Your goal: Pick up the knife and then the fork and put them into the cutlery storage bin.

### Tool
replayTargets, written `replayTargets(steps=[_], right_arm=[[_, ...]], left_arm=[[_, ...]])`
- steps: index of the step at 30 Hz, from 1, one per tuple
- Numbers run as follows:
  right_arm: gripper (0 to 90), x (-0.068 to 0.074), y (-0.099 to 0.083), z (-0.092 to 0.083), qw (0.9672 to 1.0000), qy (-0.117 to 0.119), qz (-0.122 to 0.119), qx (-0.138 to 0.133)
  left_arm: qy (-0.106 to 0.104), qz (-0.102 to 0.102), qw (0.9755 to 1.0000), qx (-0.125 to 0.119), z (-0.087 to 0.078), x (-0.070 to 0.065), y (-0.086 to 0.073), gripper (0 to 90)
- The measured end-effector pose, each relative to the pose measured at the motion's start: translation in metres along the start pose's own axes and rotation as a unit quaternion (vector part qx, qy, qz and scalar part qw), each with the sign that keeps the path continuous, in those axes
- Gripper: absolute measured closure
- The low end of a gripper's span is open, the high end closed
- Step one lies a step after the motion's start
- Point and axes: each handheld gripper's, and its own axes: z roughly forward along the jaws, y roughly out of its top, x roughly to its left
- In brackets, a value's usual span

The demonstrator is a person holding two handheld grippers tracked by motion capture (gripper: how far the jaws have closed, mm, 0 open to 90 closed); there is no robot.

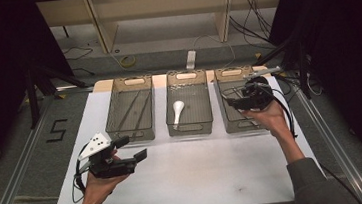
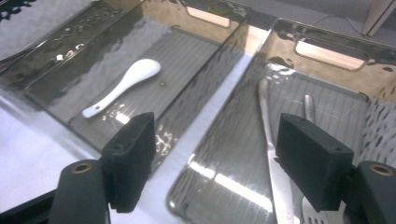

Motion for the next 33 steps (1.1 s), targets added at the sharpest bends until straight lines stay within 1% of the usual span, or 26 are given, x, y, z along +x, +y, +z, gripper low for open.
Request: replayTargets(steps=[9,10,13,16,23,28,30,33], right_arm=[[26.8,0.02,-0.007,-0.009,0.9995,0.018,-0.012,-0.021],[26.5,0.021,-0.009,-0.011,0.9993,0.024,-0.01,-0.025],[25.8,0.024,-0.012,-0.014,0.9989,0.033,-0.008,-0.033],[25.2,0.029,-0.017,-0.018,0.9985,0.035,-0.011,-0.04],[24.1,0.035,-0.026,-0.022,0.9972,0.048,-0.003,-0.057],[24.1,0.041,-0.033,-0.024,0.9965,0.054,-0.003,-0.065],[24.3,0.043,-0.036,-0.025,0.996,0.052,-0.002,-0.073],[24.3,0.046,-0.04,-0.026,0.9954,0.057,-0.001,-0.077]], left_arm=[[-0.001,-0.003,1.0,0.0,0.001,-0.001,0.0,15.6],[-0.002,-0.003,1.0,0.0,0.001,-0.001,0.0,15.6],[-0.003,-0.004,1.0,0.0,0.001,-0.001,0.0,15.6],[-0.003,-0.004,1.0,0.0,0.001,-0.001,0.0,15.6],[-0.003,-0.004,1.0,0.001,0.001,-0.001,0.0,15.6],[-0.003,-0.004,1.0,0.001,0.001,-0.001,0.0,15.6],[-0.003,-0.004,1.0,0.002,0.001,-0.001,0.0,15.6],[-0.003,-0.004,1.0,0.001,0.001,-0.001,0.0,15.6]])
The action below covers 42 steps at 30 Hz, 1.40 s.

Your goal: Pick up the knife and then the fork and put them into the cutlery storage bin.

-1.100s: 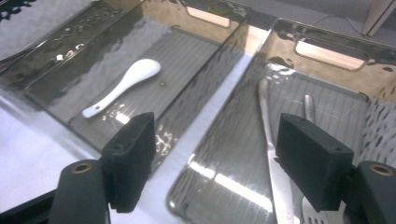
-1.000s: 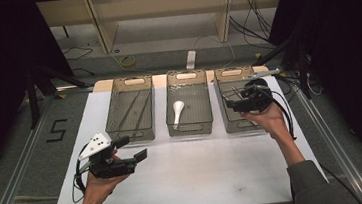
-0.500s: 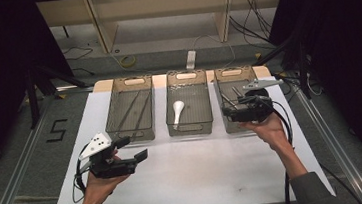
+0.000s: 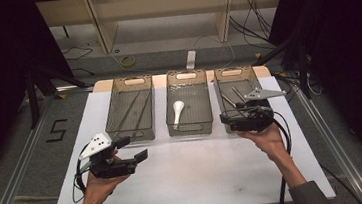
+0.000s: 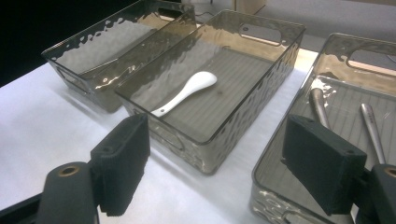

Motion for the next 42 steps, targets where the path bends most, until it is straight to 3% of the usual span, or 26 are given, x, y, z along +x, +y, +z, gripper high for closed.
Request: replayTargets(steps=[21,42], right_arm=[[20.3,0.016,-0.041,-0.024,0.9991,0.03,0.001,-0.029],[19.0,0.03,-0.087,-0.039,0.9978,0.029,0.003,-0.059]], left_arm=[[-0.002,0.0,1.0,0.001,-0.001,0.0,0.0,15.6],[-0.011,0.003,0.9999,0.008,0.001,-0.001,0.0,15.6]])
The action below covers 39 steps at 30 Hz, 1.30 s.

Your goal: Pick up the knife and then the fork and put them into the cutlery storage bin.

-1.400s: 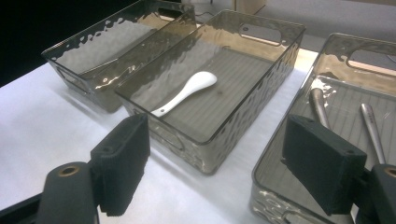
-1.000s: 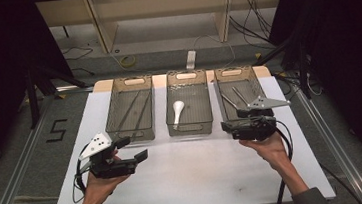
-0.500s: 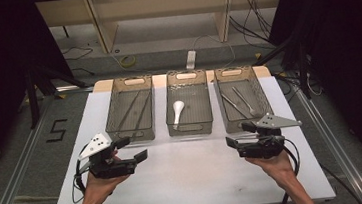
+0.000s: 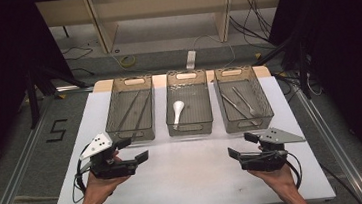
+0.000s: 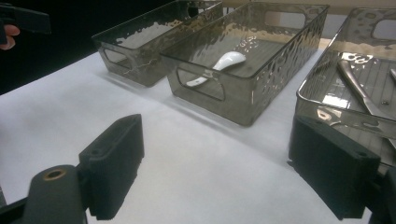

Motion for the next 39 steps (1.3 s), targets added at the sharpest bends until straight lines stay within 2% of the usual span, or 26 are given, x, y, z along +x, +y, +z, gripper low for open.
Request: replayTargets(steps=[10,39], right_arm=[[18.3,-0.0005,-0.0062,-0.0021,1.0,-0.004,0.003,-0.002],[18.0,-0.0003,-0.0057,-0.0008,1.0,-0.008,-0.003,0.001]], left_arm=[[-0.002,0.002,1.0,0.003,0.0007,-0.0005,-0.0002,15.6],[0.0,0.002,1.0,0.003,0.0004,-0.0002,-0.0003,15.6]])
